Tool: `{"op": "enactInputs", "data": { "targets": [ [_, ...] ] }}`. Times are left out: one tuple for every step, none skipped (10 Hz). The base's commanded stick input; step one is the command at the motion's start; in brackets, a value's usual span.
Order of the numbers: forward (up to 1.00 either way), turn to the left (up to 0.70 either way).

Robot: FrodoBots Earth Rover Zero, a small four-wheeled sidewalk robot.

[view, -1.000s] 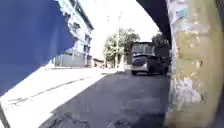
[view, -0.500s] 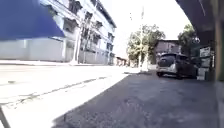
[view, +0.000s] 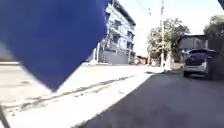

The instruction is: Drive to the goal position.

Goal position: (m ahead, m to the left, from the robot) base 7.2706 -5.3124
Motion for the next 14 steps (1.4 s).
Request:
{"op": "enactInputs", "data": {
  "targets": [
    [1.0,0.05],
    [1.0,-0.01],
    [1.0,-0.01],
    [1.0,-0.01],
    [1.0,-0.01],
    [1.0,-0.01],
    [0.98,-0.04],
    [0.98,-0.11],
    [0.98,-0.25],
    [0.98,-0.35],
    [0.98,-0.37],
    [0.98,-0.38],
    [0.98,-0.38],
    [0.98,-0.38]
  ]
}}
